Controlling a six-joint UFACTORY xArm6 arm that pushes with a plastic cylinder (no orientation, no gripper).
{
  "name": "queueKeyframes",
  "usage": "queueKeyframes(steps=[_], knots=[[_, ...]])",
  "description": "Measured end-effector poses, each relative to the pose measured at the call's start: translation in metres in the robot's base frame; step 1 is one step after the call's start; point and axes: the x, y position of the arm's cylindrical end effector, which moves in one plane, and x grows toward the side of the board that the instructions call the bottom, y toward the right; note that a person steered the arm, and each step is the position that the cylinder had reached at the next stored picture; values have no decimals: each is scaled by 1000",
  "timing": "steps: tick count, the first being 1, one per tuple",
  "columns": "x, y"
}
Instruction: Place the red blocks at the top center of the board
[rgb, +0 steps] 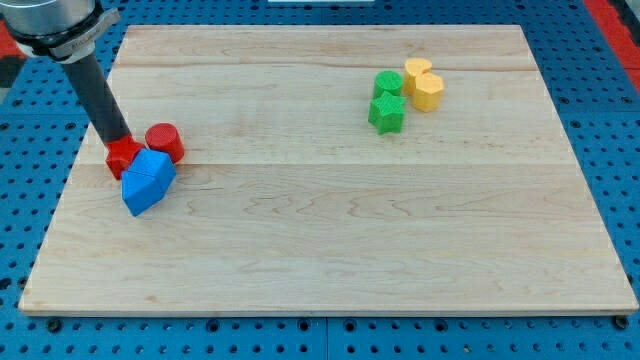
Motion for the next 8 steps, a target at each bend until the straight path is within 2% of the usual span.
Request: queueKeyframes(steps=[2, 3, 4, 5, 7, 8], knots=[[-16, -11], [-24, -59], [21, -64], [71, -55], [42, 13], [42, 24]])
